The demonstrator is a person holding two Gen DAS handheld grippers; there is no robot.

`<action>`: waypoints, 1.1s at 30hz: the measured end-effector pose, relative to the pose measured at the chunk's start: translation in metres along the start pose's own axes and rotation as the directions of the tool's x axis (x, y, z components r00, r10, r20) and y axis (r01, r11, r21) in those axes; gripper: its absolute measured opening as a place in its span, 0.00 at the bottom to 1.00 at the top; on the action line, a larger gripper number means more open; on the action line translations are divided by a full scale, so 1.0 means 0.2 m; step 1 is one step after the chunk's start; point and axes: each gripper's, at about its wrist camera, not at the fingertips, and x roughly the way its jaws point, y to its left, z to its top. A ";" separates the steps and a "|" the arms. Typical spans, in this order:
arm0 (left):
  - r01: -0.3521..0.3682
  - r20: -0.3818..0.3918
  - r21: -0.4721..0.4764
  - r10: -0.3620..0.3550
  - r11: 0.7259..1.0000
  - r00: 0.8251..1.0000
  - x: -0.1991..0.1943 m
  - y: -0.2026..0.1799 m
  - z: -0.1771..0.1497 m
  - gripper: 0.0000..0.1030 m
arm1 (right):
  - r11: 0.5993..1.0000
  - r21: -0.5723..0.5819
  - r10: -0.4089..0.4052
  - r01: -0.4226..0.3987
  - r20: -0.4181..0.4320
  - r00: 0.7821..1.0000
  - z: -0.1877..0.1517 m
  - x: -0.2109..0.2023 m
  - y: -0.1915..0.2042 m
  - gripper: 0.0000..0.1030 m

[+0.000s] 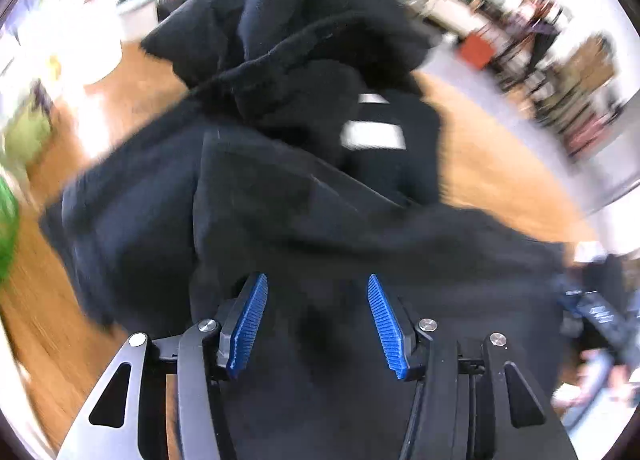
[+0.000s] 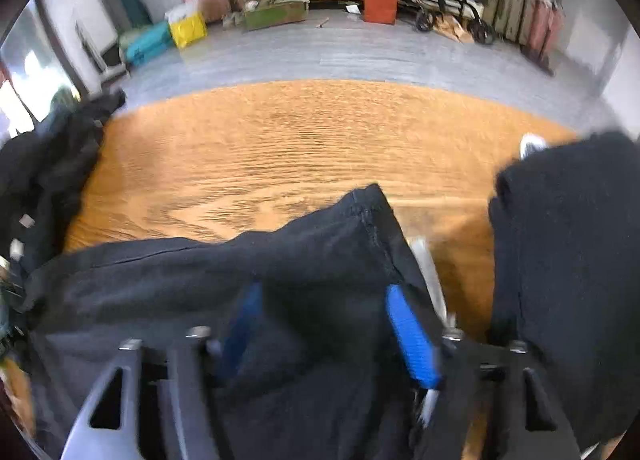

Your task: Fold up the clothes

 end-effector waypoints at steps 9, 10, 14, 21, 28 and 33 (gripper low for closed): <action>0.015 -0.148 0.083 -0.003 0.996 0.989 -0.31 -0.02 -0.80 0.60 | 0.959 -0.164 0.234 -0.232 -0.006 0.972 -0.86 -0.53 0.01 0.73; 0.008 -0.150 0.060 0.001 0.998 0.989 -0.32 -0.01 -0.88 0.60 | 0.959 -0.172 0.224 -0.224 -0.016 0.974 -0.96 -0.57 0.00 0.73; -0.054 -0.119 -0.076 0.044 0.996 0.992 -0.36 0.07 -1.06 0.60 | 0.976 -0.137 0.166 -0.168 -0.031 0.986 -1.23 -0.64 -0.13 0.73; -0.070 -0.028 -0.169 0.066 0.983 0.997 -0.42 0.22 -1.26 0.60 | 0.983 0.008 0.184 -0.184 0.005 0.983 -1.43 -0.78 -0.37 0.73; 0.109 0.152 -0.265 -0.070 0.958 0.986 -0.38 0.28 -1.15 0.60 | 0.978 0.110 0.178 -0.179 0.025 0.984 -1.42 -0.80 -0.50 0.73; 0.067 0.129 -0.323 -0.026 0.944 0.991 -0.32 0.34 -1.01 0.60 | 0.975 0.121 0.185 -0.187 0.033 0.982 -1.46 -0.81 -0.55 0.73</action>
